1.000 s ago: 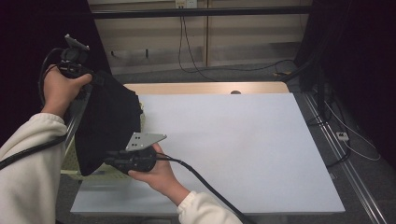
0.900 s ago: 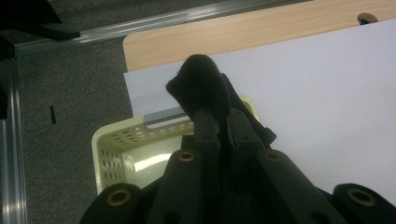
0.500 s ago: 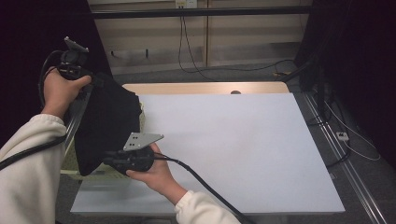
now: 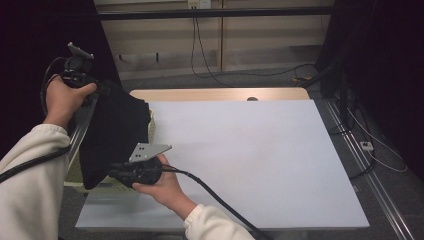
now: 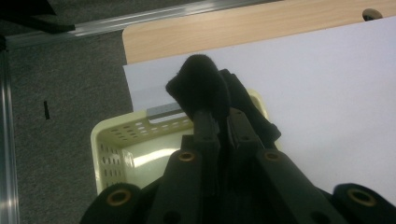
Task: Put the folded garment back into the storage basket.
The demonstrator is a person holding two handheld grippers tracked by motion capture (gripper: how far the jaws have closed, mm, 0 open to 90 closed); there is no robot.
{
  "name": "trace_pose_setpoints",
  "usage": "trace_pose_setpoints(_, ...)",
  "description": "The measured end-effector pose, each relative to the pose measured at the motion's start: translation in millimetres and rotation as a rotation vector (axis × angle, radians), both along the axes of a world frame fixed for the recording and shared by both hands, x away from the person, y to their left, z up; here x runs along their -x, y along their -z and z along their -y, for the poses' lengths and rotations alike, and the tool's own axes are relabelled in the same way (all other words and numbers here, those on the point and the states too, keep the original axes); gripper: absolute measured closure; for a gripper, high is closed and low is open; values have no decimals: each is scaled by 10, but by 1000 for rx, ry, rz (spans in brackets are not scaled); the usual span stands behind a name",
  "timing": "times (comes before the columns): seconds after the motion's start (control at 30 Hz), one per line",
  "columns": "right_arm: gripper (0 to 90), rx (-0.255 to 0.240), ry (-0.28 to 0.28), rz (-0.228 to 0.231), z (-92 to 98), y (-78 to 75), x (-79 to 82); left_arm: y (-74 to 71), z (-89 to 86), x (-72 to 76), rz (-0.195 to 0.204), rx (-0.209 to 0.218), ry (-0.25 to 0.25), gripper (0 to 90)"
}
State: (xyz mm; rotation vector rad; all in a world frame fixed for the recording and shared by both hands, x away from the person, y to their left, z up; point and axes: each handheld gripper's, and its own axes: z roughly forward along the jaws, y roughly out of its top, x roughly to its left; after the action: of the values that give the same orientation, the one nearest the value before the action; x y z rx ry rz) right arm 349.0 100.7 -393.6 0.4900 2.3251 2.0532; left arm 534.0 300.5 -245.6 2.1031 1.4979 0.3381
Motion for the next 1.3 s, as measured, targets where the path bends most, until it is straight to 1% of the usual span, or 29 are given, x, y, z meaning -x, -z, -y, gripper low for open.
trace_pose_setpoints(0.17, 812, 0, 5, -2, -6, 8, -9, 14, -6, -8, -2, -1, 2, 848)
trace_pose_setpoints(0.27, 811, 7, 4, 2, -14, 21, -3, 48, -5, -19, -5, 5, -5, 847)
trace_pose_setpoints(0.37, 811, 7, 5, 0, -20, 28, 2, 65, 0, -23, -10, 0, 0, 847)
trace_pose_setpoints(0.6, 810, 12, 11, 0, -32, 36, 4, 54, 6, -19, -4, 0, 3, 847)
trace_pose_setpoints(1.1, 809, 16, 23, 2, -42, 53, -6, 102, 0, -28, -17, 2, 7, 846)
trace_pose_setpoints(1.3, 807, 16, 26, -3, -81, 85, -3, 123, -33, -26, -18, 5, 3, 845)
